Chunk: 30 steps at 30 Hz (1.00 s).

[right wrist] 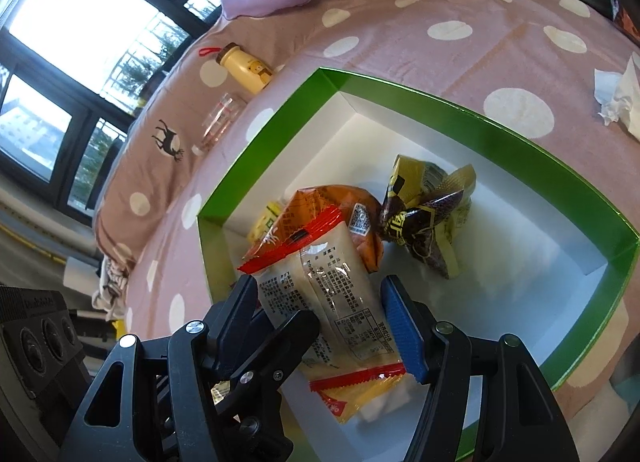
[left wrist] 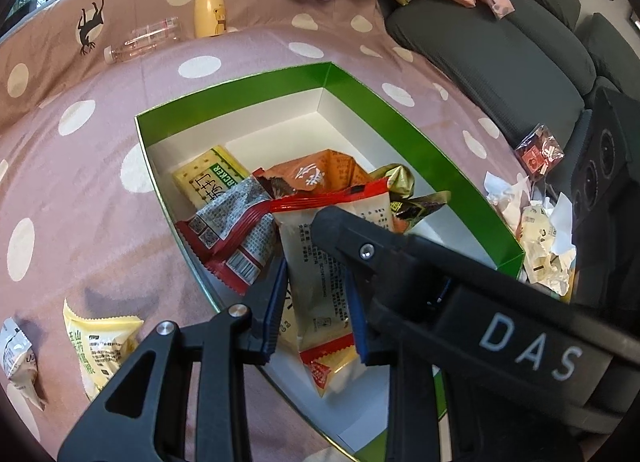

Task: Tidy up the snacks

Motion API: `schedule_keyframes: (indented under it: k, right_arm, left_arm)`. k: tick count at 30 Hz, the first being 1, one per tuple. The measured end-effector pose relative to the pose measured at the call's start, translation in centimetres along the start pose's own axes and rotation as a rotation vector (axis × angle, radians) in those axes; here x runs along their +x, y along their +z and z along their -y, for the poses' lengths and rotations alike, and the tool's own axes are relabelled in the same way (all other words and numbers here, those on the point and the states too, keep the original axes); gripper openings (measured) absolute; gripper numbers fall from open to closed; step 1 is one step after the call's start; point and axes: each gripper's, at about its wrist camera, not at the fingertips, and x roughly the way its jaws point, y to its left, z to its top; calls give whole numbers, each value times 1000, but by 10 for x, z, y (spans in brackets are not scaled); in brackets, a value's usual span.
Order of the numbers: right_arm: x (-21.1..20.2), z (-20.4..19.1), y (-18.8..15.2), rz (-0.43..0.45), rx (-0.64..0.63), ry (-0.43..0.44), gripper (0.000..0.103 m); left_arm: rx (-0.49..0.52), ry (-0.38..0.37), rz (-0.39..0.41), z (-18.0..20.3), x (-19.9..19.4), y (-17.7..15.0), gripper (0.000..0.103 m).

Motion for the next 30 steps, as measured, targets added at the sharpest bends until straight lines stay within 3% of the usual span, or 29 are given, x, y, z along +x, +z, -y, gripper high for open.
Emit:
schedule_keyframes:
  k: [13,23,30]
  right_arm:
    - [11,2,2,-8,13,-36,67]
    - [10,3,2,11,20,-34,67]
    - [-5,4,2,59,20,18,69]
  left_arm:
    - [34,59,-26,4,13,4,24]
    - [17,36,-22,3,15,4,23]
    - [-28,-12,40,1,-16,-1,26]
